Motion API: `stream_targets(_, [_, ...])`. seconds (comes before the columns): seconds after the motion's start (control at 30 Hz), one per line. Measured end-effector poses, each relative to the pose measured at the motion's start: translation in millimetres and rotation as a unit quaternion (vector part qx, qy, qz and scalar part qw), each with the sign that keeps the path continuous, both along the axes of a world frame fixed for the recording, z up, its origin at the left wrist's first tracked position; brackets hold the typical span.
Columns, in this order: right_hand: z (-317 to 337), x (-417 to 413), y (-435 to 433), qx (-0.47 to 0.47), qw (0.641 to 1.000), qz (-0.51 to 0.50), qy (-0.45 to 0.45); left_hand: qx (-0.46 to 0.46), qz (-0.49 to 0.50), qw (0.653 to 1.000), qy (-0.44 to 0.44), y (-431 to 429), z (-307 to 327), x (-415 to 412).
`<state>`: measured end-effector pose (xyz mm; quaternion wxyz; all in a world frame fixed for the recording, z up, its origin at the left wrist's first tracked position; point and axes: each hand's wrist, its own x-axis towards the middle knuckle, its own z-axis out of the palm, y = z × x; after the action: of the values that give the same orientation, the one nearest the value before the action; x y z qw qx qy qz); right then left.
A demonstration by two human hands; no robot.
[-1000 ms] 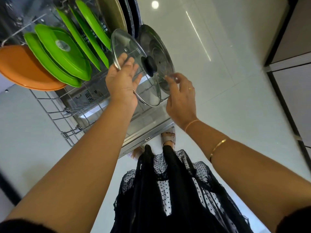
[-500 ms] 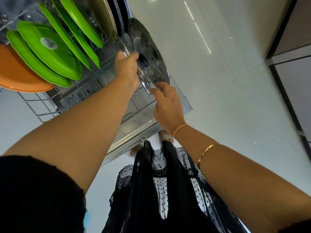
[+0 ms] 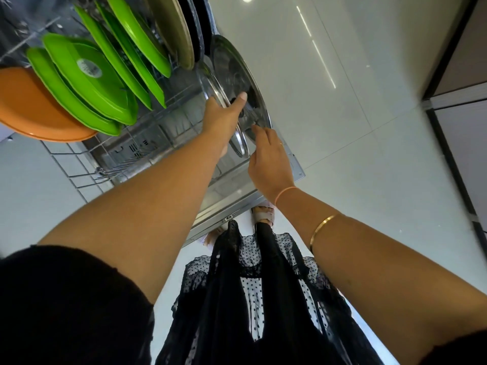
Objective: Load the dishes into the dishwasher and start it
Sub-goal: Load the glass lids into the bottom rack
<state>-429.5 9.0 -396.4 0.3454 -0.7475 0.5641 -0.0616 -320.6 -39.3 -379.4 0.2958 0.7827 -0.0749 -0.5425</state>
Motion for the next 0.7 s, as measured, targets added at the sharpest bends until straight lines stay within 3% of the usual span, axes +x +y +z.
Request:
stream_targets(0.2, [22.1, 7.8, -3.8, 0.007, 0.999, 0.042, 0.011, 0.005, 0.082, 0.996, -0.025, 37.4, 16.0, 5.4])
stream_targets(0.33, [52.0, 15.5, 0.0, -0.009, 0.997, 0.077, 0.023, 0.008, 0.084, 0.995, -0.047, 63.5, 43.5, 12.8])
stream_targets(0.5, [106.7, 36.7, 10.6, -0.034, 0.986, 0.162, 0.023, 0.018, 0.092, 0.993, -0.071, 106.4, 107.1, 33.2])
stream_targets(0.7, [184.2, 87.3, 32.3, -0.142, 0.951, 0.274, -0.031, -0.026, 0.103, 0.976, -0.192, 168.0, 205.1, 83.8])
